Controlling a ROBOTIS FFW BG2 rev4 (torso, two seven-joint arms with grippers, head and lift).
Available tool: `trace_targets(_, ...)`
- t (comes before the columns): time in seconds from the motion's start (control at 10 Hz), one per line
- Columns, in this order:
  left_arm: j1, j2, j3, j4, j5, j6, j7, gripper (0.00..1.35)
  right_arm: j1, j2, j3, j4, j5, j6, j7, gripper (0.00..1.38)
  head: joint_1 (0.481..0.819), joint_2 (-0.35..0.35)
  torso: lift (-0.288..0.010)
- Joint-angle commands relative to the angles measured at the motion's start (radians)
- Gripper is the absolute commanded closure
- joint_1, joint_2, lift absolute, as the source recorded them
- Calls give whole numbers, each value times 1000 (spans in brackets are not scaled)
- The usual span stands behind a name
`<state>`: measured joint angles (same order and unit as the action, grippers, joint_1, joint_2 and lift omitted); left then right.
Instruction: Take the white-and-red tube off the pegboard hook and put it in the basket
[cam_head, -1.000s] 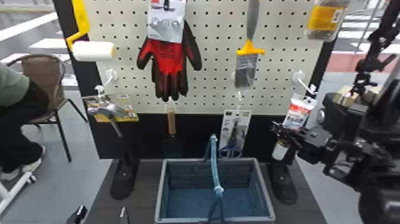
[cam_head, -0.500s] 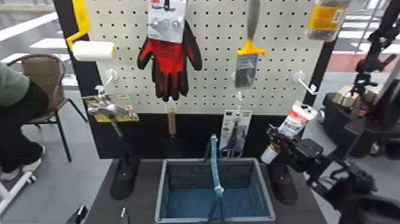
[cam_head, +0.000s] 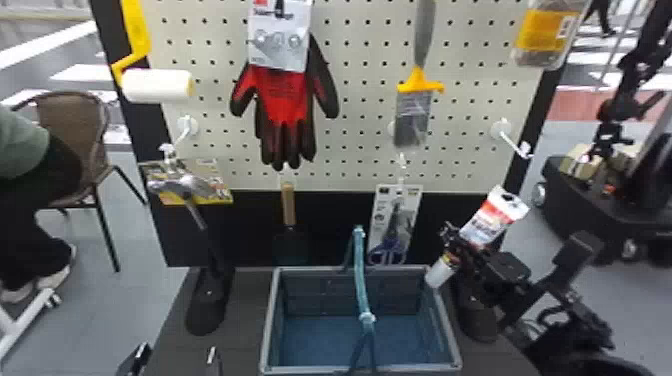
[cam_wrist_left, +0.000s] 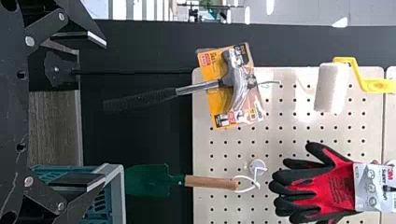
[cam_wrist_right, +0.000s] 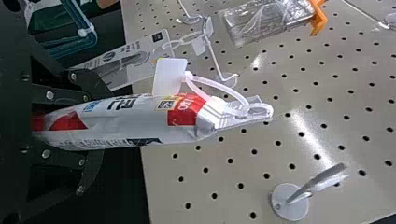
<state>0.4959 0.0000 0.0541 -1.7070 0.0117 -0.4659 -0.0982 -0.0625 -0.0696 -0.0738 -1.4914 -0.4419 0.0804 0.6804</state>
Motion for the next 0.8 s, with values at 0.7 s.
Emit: trace_targets(0.7, -10, -3, -7, 12, -6, 18, 0, 277, -158, 4, 200, 287, -110, 1, 11, 1076, 549, 0, -100)
